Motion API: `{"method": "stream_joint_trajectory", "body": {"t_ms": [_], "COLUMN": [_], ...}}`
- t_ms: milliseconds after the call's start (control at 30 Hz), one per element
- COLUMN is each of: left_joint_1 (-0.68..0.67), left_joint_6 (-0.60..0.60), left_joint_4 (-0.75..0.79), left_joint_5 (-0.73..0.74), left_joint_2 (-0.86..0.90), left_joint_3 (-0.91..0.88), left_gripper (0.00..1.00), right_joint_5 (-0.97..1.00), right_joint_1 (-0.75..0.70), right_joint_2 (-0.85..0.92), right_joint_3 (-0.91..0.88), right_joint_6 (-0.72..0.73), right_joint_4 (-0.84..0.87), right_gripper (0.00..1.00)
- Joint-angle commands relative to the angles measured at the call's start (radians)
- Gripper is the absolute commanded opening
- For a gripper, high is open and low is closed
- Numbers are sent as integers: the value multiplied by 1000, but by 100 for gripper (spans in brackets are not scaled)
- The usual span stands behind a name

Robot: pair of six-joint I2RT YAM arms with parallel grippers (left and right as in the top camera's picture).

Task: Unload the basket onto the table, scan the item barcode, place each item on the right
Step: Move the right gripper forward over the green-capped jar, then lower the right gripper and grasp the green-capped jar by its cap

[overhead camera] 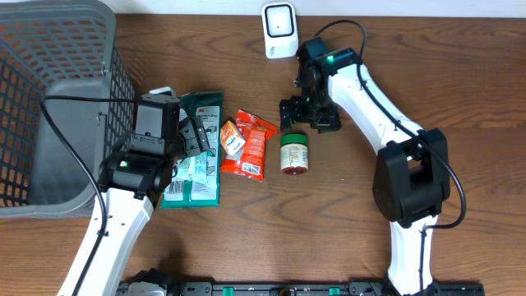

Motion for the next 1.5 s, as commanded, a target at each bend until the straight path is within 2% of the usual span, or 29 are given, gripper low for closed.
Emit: {"method": "stream_joint_trajectory", "body": {"t_ms": [0, 533, 833, 900, 1167, 1233, 1467], "left_joint_1": [3, 3, 3, 3, 3, 3, 3], "left_joint_6": [-2, -2, -2, -2, -2, -2, -2], "left_joint_4": [0, 0, 0, 0, 0, 0, 0], "left_joint_5": [-2, -2, -2, -2, -2, -2, -2], "left_joint_2": [-3, -3, -3, -3, -3, -3, -3], "left_joint_3": [19, 19, 19, 19, 19, 19, 19], "left_gripper": [83, 84, 84, 84, 84, 84, 84], "right_joint_5": [4, 23, 74, 74, 74, 74, 74], "right_joint_1": [21, 66, 70, 72, 70, 69, 62], "right_joint_2": [34, 113, 113, 113, 113, 110, 51], "right_joint_3": [13, 10, 3, 3, 3, 7, 14], "right_joint_6": [13, 13, 13, 13, 13, 13, -14], "right_joint_4": [1, 4, 20, 18, 6, -7, -31], "right_gripper": [94, 92, 87, 81, 67, 59, 58]}}
